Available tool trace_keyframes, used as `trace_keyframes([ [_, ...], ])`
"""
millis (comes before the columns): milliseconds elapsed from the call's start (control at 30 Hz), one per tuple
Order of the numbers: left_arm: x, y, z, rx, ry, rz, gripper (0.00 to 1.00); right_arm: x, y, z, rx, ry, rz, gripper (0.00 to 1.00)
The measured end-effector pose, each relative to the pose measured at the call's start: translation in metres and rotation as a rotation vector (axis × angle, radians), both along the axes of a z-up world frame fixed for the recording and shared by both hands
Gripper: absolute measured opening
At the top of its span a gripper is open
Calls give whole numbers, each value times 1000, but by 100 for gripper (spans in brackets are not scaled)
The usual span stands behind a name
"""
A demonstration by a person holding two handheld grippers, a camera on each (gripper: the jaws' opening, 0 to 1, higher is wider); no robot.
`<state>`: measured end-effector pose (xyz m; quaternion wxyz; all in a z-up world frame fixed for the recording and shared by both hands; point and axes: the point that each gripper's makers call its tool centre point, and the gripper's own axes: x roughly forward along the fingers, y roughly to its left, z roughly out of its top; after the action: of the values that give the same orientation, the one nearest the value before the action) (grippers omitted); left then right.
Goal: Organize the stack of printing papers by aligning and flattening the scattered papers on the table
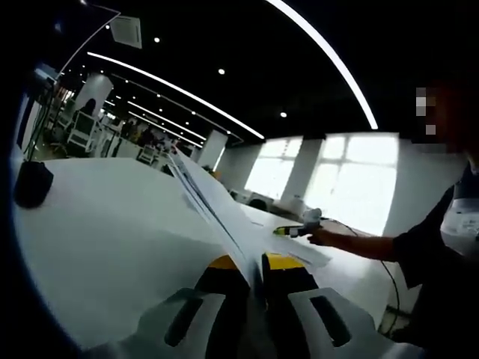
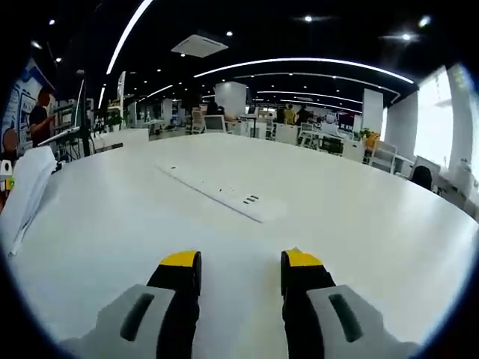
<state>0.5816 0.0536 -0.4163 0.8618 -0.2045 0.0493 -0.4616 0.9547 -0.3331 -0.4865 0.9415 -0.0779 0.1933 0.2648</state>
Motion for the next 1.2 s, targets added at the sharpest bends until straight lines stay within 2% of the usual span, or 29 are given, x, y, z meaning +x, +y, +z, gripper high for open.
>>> trace_keyframes([
  [267,0,0,-1,2,1,-1,11,1,4,7,-2,-12,9,38],
  [533,1,0,-1,4,1,-1,11,4,9,-1,8,14,19,39],
  [667,0,-1,-1,5,1,-2,11,3,11,-1,29,30,20,34],
  [833,0,-1,-1,5,0,-3,11,2,13,-1,42,40,22,33],
  [867,0,-1,-1,5,0,-3,11,2,12,-1,46,39,20,31],
  [967,0,-1,-1,5,-1,-3,11,2,11,-1,53,43,27,13],
  [1000,0,-1,-1,4,-1,-3,11,2,11,0,51,41,28,13],
  [1100,-1,-2,-1,4,-1,-4,11,3,7,0,24,28,16,16],
  [1167,-1,-2,-1,4,-1,-5,11,7,2,0,13,22,-13,29],
  [1200,-1,-2,-1,3,-1,-6,11,8,0,0,25,32,-19,31],
])
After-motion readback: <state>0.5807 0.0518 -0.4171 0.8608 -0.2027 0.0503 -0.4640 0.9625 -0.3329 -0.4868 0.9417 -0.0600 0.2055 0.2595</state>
